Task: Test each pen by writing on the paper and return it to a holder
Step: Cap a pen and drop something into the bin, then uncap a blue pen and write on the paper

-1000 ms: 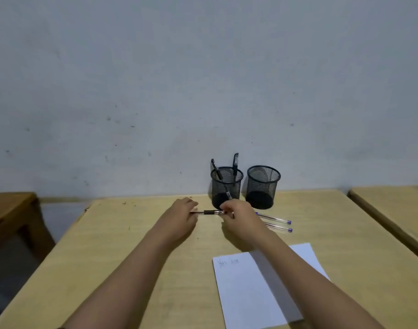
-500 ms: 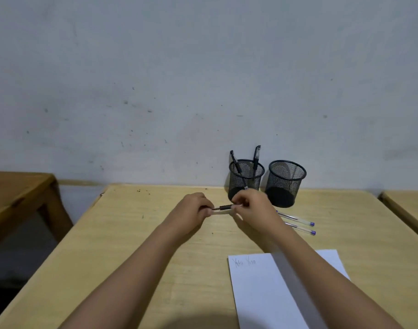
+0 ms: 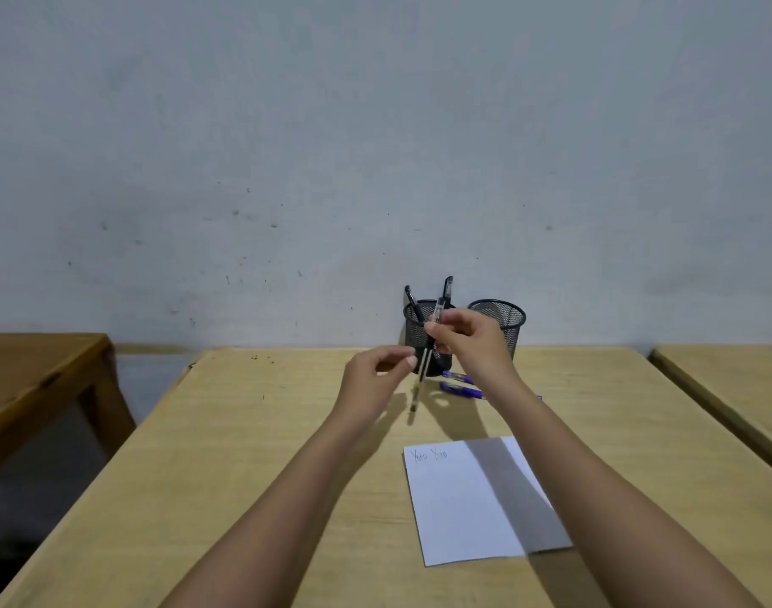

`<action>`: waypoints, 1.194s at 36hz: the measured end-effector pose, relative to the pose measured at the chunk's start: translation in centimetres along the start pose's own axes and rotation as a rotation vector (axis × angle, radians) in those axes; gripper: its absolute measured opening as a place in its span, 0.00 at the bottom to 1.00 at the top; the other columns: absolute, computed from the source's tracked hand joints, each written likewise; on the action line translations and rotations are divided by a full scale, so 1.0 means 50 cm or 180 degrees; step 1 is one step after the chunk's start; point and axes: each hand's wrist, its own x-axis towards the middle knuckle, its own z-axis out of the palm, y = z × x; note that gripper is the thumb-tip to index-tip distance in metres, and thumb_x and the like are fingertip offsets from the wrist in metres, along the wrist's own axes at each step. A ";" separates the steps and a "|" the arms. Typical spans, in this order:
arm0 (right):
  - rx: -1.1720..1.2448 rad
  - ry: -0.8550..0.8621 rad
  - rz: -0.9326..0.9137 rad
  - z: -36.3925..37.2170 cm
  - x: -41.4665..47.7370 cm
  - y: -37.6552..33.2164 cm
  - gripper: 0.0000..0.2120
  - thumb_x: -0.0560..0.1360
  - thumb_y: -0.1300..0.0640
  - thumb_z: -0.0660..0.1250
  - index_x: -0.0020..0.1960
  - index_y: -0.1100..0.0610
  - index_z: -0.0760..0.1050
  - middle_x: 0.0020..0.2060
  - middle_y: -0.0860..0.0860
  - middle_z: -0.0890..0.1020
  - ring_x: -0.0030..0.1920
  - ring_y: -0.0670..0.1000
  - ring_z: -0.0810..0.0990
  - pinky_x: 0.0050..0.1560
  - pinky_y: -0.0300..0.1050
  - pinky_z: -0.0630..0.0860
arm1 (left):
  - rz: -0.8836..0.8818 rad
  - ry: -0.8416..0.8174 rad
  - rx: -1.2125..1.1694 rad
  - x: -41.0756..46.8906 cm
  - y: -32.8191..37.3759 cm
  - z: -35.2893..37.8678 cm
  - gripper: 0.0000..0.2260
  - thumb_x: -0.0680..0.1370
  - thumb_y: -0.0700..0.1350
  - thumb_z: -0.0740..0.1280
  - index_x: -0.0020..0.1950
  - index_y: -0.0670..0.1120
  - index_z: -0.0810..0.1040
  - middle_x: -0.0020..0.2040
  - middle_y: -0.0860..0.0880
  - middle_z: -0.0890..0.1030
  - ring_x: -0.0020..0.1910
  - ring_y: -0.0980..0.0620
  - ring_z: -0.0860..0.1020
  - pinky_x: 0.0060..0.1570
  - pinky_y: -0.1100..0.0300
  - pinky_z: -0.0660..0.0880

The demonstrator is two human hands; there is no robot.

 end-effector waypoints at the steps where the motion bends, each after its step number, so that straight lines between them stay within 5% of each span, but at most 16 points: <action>1: -0.0196 -0.0002 -0.0067 -0.004 -0.003 -0.002 0.05 0.71 0.60 0.72 0.46 0.59 0.80 0.37 0.52 0.81 0.40 0.49 0.79 0.48 0.43 0.79 | 0.0030 -0.0006 -0.0059 0.004 0.007 -0.008 0.04 0.75 0.41 0.69 0.48 0.48 0.82 0.41 0.52 0.82 0.40 0.58 0.78 0.48 0.62 0.75; 6: -0.1224 -0.0426 -0.0520 -0.018 -0.030 -0.019 0.07 0.71 0.61 0.71 0.49 0.59 0.82 0.39 0.50 0.82 0.40 0.46 0.79 0.49 0.37 0.74 | 0.0201 -0.0099 -0.0354 0.019 0.062 -0.039 0.06 0.78 0.43 0.65 0.46 0.46 0.81 0.40 0.49 0.82 0.38 0.60 0.79 0.46 0.66 0.77; 11: -0.2137 -0.0935 -0.0830 -0.024 -0.049 -0.025 0.06 0.74 0.59 0.67 0.47 0.61 0.80 0.39 0.58 0.81 0.40 0.55 0.77 0.41 0.46 0.70 | 0.0162 -0.0488 0.0126 0.017 0.076 -0.042 0.06 0.76 0.45 0.68 0.41 0.44 0.82 0.38 0.45 0.81 0.37 0.53 0.78 0.43 0.62 0.76; 19: -0.2291 -0.1041 -0.1218 -0.035 -0.053 -0.025 0.06 0.72 0.55 0.70 0.47 0.56 0.82 0.34 0.48 0.76 0.39 0.49 0.74 0.44 0.44 0.70 | 0.0141 -0.0478 0.0132 0.005 0.065 -0.054 0.02 0.73 0.38 0.70 0.44 0.41 0.83 0.36 0.45 0.82 0.37 0.52 0.79 0.47 0.58 0.77; 25: -0.1468 -0.0981 -0.0640 -0.070 -0.044 -0.024 0.02 0.71 0.56 0.72 0.43 0.53 0.82 0.35 0.47 0.82 0.35 0.48 0.78 0.38 0.37 0.72 | 0.0179 -0.0023 -0.0361 -0.002 0.057 -0.097 0.04 0.73 0.36 0.70 0.43 0.44 0.82 0.36 0.48 0.82 0.40 0.52 0.80 0.49 0.62 0.79; 31: -0.0126 -0.0763 -0.0178 -0.074 -0.046 -0.030 0.04 0.67 0.64 0.74 0.42 0.63 0.82 0.31 0.52 0.81 0.28 0.43 0.77 0.32 0.32 0.73 | 0.0043 -0.0021 -0.0503 -0.014 0.041 -0.102 0.03 0.74 0.35 0.68 0.44 0.42 0.80 0.37 0.50 0.81 0.39 0.53 0.81 0.50 0.62 0.79; 38: 0.1818 -0.0140 0.0645 -0.039 -0.053 -0.008 0.03 0.71 0.66 0.70 0.41 0.60 0.78 0.29 0.46 0.80 0.34 0.43 0.79 0.41 0.31 0.78 | 0.0019 -0.0262 -0.0529 -0.017 0.042 -0.080 0.04 0.75 0.36 0.68 0.49 0.39 0.79 0.40 0.47 0.80 0.40 0.54 0.82 0.47 0.67 0.77; 43: 0.1772 -0.0283 0.0491 0.014 -0.067 0.000 0.05 0.74 0.68 0.66 0.41 0.60 0.76 0.28 0.46 0.81 0.32 0.42 0.81 0.40 0.30 0.78 | 0.0072 -0.0358 -0.0395 -0.013 0.041 -0.068 0.05 0.75 0.36 0.68 0.49 0.40 0.81 0.40 0.46 0.82 0.39 0.56 0.80 0.48 0.65 0.77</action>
